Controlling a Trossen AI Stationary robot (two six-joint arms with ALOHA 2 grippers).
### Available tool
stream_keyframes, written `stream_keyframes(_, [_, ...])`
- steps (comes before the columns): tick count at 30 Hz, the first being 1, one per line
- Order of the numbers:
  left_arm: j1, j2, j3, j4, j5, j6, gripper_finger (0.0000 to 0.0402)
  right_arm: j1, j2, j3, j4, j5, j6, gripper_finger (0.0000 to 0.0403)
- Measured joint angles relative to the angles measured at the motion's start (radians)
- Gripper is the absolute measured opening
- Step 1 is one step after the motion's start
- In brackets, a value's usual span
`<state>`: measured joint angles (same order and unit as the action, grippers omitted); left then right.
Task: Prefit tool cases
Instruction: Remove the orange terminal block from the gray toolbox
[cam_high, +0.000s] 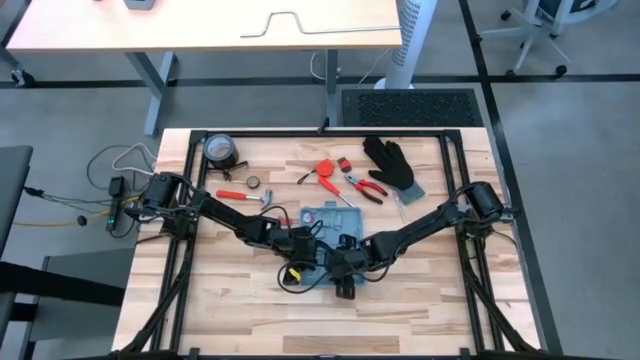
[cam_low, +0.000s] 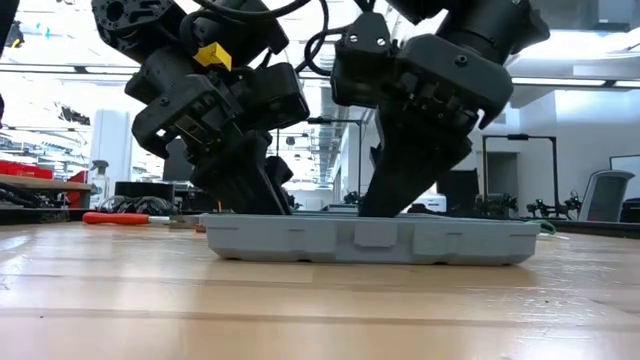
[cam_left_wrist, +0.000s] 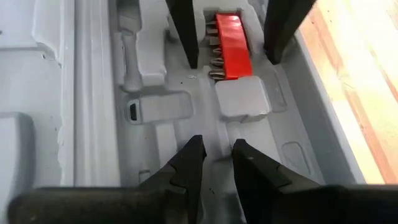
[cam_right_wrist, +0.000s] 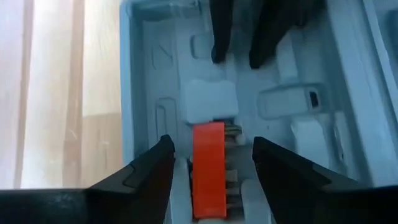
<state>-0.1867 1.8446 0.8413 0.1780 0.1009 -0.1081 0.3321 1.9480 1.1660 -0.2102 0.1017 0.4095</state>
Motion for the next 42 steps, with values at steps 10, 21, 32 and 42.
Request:
stream_keyframes(10, [0.0, 0.001, -0.001, 0.013, 0.004, 0.006, 0.0083, 0.016, 0.033, 0.002, 0.04, 0.027, -0.022, 0.0228])
stream_keyframes(21, [0.0, 0.0, -0.002, 0.012, 0.007, -0.002, 0.0083, 0.026, 0.092, 0.004, 0.048, 0.051, 0.022, 0.0226])
stream_keyframes(32, [0.002, 0.001, -0.001, 0.016, 0.008, 0.007, 0.0083, 0.028, 0.093, 0.005, 0.012, 0.066, 0.1, 0.0157])
stream_keyframes(42, [0.002, 0.001, -0.001, 0.012, 0.007, 0.018, 0.0083, 0.034, 0.092, 0.005, -0.007, 0.074, 0.19, 0.0089])
